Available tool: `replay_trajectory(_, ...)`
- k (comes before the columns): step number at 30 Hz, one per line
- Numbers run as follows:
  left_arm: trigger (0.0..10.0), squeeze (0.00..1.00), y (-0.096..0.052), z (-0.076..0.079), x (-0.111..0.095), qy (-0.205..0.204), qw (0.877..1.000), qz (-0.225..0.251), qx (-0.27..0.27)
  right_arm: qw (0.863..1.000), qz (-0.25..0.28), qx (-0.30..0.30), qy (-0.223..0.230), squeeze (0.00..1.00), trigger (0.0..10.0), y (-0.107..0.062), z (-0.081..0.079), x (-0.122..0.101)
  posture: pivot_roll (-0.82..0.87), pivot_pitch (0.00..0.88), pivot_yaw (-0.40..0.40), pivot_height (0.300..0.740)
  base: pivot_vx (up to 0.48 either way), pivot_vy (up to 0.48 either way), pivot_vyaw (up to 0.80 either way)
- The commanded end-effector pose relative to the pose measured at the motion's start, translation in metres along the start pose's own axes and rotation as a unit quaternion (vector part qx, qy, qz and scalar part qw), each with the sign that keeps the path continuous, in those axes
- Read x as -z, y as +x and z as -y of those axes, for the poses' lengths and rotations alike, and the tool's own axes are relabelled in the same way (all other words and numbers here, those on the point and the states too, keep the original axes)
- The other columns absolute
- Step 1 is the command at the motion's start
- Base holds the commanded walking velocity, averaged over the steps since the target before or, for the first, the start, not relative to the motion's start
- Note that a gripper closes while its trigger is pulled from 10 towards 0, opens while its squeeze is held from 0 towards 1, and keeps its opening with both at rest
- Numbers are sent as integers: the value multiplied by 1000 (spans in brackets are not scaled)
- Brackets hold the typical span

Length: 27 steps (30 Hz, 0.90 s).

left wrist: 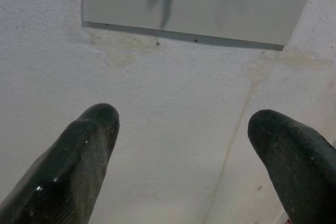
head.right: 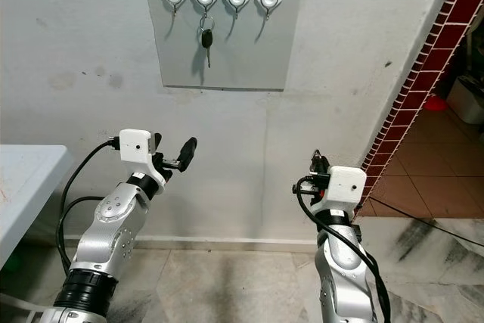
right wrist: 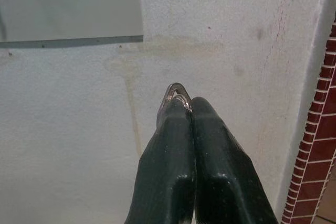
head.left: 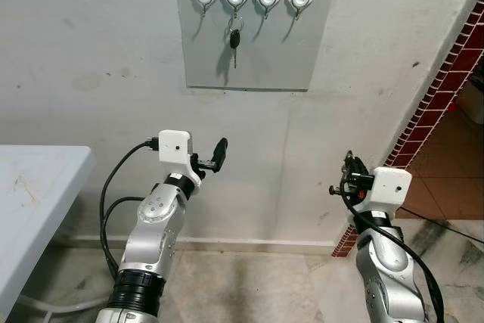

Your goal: Hang keys on a hook

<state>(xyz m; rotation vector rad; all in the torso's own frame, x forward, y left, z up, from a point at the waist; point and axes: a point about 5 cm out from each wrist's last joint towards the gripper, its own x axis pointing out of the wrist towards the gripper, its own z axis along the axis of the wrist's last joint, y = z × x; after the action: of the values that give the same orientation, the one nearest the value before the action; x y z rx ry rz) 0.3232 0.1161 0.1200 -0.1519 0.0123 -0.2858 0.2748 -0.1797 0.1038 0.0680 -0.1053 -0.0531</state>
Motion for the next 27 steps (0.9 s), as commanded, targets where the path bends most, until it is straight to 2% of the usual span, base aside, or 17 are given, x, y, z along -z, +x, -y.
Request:
replay_trajectory(1,10000,0,-2,-3,-2,0,1000,3,-1,1000,19,-5,5,0,10000,-1,-1,-7,-28,0,-18,740,296,0,0)
replay_trajectory(8,10000,0,-5,-6,-1,-1,1000,6,-4,1000,18,-9,6,0,10000,-4,-3,-7,-28,0,-22,740,301,0,0)
replay_trajectory(27,10000,0,-6,-6,-1,-6,1000,8,-3,1000,10,-16,7,0,10000,-7,-4,-5,-25,0,-28,740,480,0,0)
